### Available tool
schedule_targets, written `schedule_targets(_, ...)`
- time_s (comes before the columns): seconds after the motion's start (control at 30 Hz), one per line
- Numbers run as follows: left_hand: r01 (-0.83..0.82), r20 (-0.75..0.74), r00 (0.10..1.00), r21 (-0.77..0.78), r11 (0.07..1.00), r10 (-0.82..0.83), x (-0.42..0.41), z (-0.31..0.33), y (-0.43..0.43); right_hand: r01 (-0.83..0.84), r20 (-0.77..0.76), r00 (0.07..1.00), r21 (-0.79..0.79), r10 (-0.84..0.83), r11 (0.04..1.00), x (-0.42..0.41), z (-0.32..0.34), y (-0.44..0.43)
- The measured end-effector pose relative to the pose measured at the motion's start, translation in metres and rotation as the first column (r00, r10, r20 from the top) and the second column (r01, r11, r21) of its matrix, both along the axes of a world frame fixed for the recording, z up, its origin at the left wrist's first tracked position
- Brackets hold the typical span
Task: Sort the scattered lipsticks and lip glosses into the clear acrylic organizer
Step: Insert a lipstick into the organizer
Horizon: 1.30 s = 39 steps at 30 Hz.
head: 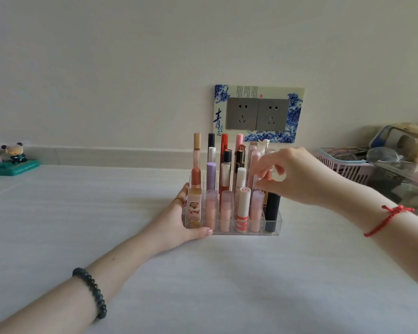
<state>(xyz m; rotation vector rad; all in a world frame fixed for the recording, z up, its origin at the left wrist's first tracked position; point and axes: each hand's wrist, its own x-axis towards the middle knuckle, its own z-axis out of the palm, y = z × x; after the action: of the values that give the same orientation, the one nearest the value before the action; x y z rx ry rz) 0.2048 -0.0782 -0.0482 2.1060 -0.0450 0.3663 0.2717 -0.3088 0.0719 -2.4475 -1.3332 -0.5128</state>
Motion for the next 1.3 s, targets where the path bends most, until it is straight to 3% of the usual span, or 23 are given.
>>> schedule_targets(0.3,-0.004,0.018,1.000,0.003,1.000,0.004,0.001,-0.001,0.000,-0.009,0.034,0.999,0.129,0.005,0.992,0.008,-0.004,0.016)
schedule_targets(0.63,0.019,0.040,0.999,-0.006,1.000,-0.018,0.001,-0.002,0.000,-0.014,0.074,0.997,-0.050,0.018,0.999,0.018,-0.003,0.036)
schedule_targets(1.3,-0.003,0.022,1.000,0.007,1.000,0.002,-0.001,0.002,-0.003,-0.037,-0.034,0.999,-0.029,0.036,0.999,0.020,0.004,0.042)
